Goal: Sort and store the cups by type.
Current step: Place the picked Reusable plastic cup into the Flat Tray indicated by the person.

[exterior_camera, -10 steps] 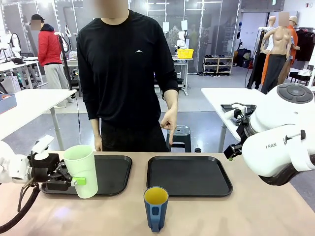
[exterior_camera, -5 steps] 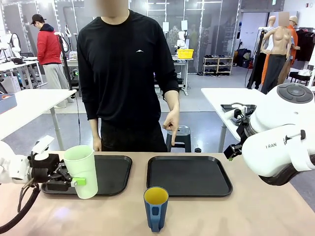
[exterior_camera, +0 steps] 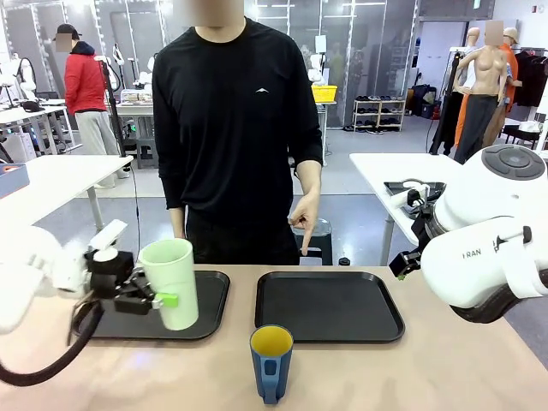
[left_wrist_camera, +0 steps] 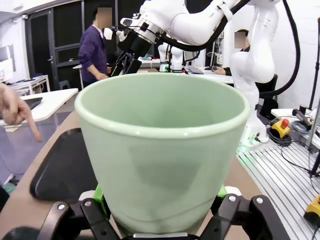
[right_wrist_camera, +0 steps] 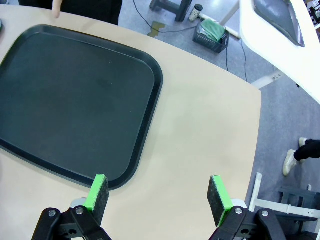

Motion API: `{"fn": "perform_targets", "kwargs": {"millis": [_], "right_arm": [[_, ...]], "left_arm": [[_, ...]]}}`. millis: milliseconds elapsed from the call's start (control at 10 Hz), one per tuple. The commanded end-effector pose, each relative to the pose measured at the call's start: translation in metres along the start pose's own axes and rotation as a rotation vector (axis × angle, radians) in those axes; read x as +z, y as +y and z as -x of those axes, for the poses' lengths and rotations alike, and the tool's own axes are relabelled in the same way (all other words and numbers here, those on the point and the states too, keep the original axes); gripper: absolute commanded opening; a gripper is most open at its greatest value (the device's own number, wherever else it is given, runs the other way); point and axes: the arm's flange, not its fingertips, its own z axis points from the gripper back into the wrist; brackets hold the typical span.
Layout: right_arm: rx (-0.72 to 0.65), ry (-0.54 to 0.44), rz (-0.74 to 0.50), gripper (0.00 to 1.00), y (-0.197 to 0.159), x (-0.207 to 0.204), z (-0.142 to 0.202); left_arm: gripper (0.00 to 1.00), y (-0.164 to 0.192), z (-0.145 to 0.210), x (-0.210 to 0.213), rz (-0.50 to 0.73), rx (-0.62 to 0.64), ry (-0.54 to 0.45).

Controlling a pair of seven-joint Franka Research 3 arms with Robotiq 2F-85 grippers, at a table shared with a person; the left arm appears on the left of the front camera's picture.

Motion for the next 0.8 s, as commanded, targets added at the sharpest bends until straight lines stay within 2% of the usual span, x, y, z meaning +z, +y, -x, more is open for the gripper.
{"fn": "perform_targets", "kwargs": {"millis": [0, 300, 700], "right_arm": [[0.006, 0.000, 0.001, 1.00, 0.001, 0.000, 0.001], [0.006, 0.000, 0.001, 1.00, 0.001, 0.000, 0.001], [0.006, 0.000, 0.001, 1.00, 0.001, 0.000, 0.001]], "left_arm": [[0.85, 0.036, -0.003, -0.030, 0.007, 0.006, 0.010], [0.85, 0.070, -0.017, -0.097, 0.025, -0.004, -0.023], [0.85, 0.104, -0.012, -0.171, 0.028, 0.007, -0.041]]}}
